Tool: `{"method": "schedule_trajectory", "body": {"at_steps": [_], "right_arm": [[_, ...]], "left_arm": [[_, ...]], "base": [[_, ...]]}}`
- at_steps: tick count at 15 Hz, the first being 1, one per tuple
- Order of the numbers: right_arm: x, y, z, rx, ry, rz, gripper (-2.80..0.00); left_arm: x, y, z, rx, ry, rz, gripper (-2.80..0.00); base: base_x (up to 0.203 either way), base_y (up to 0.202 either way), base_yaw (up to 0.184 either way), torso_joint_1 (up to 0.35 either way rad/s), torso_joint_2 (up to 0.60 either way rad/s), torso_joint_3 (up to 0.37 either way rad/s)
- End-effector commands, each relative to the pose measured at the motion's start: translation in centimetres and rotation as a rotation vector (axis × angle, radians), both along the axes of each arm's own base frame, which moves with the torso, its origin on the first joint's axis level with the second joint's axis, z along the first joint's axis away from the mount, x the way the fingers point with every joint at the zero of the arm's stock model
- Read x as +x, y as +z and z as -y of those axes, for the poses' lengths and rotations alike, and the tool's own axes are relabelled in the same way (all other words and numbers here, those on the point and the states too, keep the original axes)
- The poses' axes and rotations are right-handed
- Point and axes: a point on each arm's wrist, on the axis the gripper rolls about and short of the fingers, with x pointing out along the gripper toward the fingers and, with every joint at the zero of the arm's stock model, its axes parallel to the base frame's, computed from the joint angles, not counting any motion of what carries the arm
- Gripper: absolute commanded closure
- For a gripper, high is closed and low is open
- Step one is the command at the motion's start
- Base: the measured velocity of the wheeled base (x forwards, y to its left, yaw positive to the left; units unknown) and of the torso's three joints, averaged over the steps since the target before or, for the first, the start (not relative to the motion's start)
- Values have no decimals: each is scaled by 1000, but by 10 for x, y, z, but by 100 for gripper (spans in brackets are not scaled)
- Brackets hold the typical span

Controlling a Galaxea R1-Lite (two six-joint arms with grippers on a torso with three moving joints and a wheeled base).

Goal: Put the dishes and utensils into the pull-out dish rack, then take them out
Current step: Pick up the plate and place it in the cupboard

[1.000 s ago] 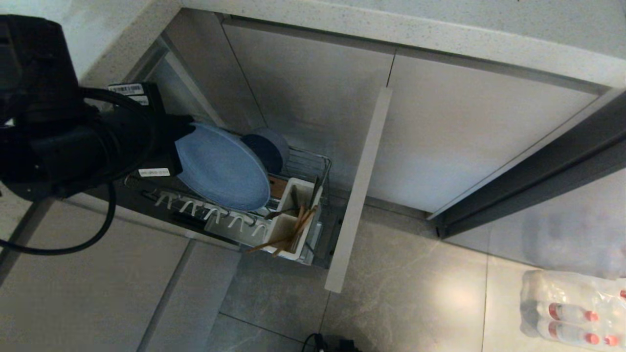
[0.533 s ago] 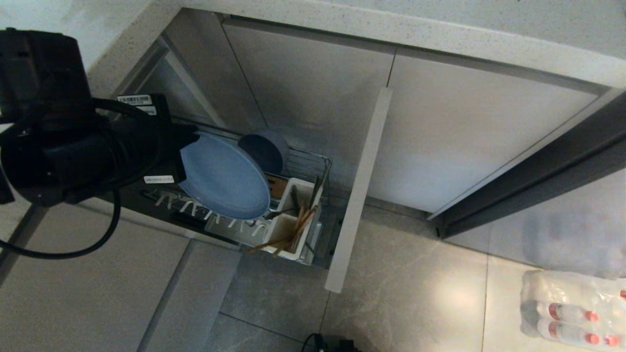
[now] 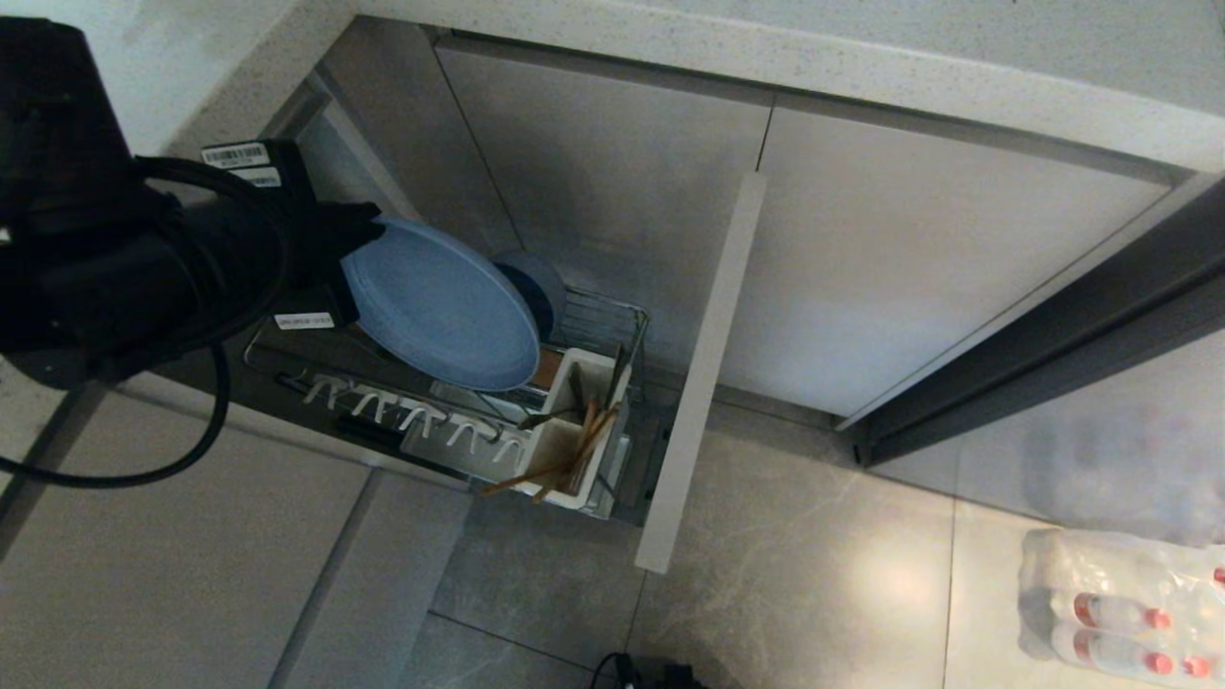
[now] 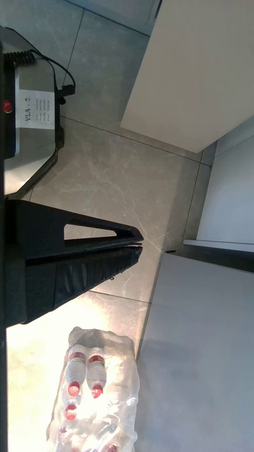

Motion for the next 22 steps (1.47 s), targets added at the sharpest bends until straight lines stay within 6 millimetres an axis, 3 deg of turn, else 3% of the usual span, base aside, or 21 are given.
{"method": "schedule_trajectory", "body": {"at_steps": [1,13,22], "right_arm": [[0,0,0,0,0,-1,0],[0,0,0,0,0,-1,0],[0,0,0,0,0,-1,0]], "left_arm": [[-4,2,-2,-14,1,10,0],[3,-24,-1,-16,-13,12,0],[6,-31,-3,-19,-26,19,0]], "base": [[0,0,0,0,0,0],[0,0,0,0,0,0],[0,0,0,0,0,0]]}}
